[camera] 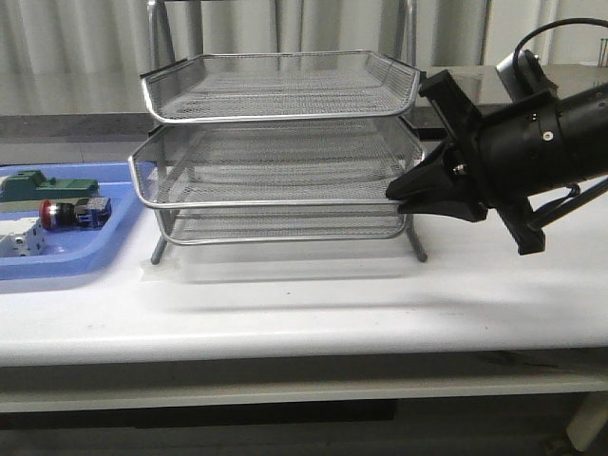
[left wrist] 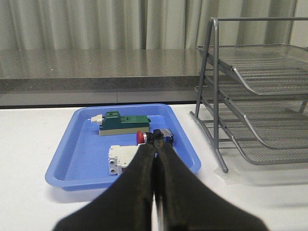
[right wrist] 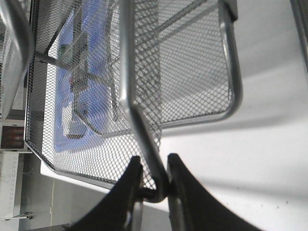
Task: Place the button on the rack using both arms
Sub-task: 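Grip the middle tray edge and pull it out toward the robot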
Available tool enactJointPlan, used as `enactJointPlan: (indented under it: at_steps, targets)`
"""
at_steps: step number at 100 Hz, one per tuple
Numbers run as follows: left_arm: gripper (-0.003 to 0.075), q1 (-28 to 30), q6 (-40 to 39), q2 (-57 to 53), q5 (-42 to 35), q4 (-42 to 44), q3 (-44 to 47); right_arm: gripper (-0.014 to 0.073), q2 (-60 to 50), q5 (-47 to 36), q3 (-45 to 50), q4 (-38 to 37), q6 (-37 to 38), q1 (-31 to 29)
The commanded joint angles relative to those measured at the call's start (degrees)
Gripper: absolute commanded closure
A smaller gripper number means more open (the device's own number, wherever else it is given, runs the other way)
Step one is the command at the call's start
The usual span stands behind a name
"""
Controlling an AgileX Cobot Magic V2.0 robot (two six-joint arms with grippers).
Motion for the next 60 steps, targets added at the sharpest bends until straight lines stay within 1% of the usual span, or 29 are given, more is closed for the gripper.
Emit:
enactJointPlan:
  at_steps: [1,36,60]
  targets:
    - [0.0741,-0.5,-0.2,-1.9,-5.0,-0.4,2.6,0.0631,-3.6,2.8,2.4,4.2,-2.3,0.4]
    - [0.0741,-0.5,-0.2,-1.9,-5.0,-0.4,2.6,0.0631,-10.9,3.4,13.1,3.7,-3.7,0.4]
    - [0.0741,-0.5,-0.2,-1.9,-5.0,-0.4,2.6,0.0626,-15.3,3.6,15.6,3.7,-4.2,0.4]
